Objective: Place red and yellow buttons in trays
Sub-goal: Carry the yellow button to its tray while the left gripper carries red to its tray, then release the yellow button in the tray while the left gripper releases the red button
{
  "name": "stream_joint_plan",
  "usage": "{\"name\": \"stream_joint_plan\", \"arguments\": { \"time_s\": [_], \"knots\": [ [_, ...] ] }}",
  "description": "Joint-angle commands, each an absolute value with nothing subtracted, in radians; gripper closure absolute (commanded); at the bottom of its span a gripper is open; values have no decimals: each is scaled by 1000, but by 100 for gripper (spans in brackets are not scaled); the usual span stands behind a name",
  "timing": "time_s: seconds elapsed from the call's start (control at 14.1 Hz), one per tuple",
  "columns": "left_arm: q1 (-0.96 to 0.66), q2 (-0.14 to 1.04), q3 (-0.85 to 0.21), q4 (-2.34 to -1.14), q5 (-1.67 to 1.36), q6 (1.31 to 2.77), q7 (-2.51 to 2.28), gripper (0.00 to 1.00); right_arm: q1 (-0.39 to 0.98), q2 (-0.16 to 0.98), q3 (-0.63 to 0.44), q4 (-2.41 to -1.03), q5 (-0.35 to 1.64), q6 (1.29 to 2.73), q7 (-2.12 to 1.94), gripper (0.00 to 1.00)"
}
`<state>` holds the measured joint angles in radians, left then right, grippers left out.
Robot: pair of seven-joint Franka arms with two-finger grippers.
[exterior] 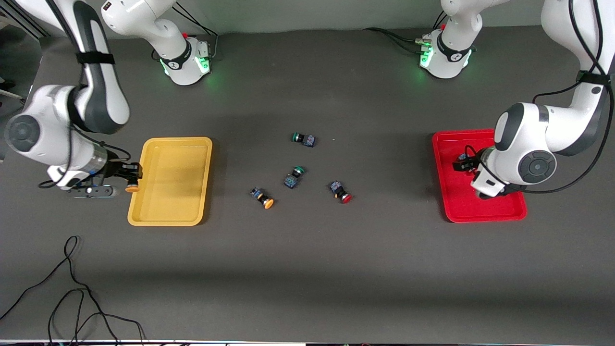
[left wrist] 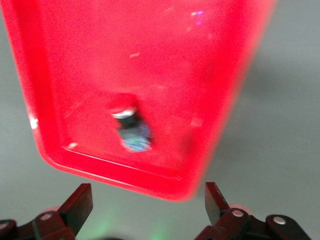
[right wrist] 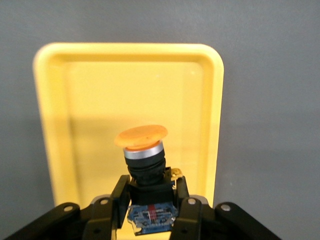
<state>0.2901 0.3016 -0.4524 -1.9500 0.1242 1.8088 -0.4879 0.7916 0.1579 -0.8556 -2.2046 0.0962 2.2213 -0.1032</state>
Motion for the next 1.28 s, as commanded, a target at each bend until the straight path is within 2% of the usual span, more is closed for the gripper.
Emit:
{"name": "stream_joint_plan", "arguments": {
  "time_s": [0.0,0.14,0.28,0.5,0.64,0.71,0.78,0.85,1.07,1.21],
  "knots": [
    [130,371,-457,-1714,-12,1713,-680,0,799,211,-861,-2298,115,2368,-138,81],
    [-13,521,-457,-1494,-37,1707,-950,0,796,264,-861,-2341,179,2439,-188,81],
    [-127,641,-456,-1378,-31,1732,-1142,0,796,351,-862,-2338,337,2448,-318,81],
    [-228,739,-439,-1338,64,1898,-1227,0,799,458,-856,-2327,556,2464,-507,81],
    [-245,782,-437,-1342,126,1972,-1233,1,799,466,-854,-2316,572,2461,-517,79],
    [-247,802,-437,-1347,133,1995,-1233,1,799,466,-854,-2313,572,2459,-515,63],
    [-247,819,-437,-1357,161,2018,-1233,1,799,468,-853,-2304,572,2456,-505,10],
    [-247,822,-437,-1391,194,2049,-1235,1,799,466,-854,-2293,572,2453,-500,0],
    [-255,836,-437,-1459,201,2158,-1282,4,811,443,-870,-2254,569,2372,-480,0],
    [-268,850,-437,-1459,201,2175,-1313,13,821,431,-925,-2183,530,2239,-473,0]
  ]
}}
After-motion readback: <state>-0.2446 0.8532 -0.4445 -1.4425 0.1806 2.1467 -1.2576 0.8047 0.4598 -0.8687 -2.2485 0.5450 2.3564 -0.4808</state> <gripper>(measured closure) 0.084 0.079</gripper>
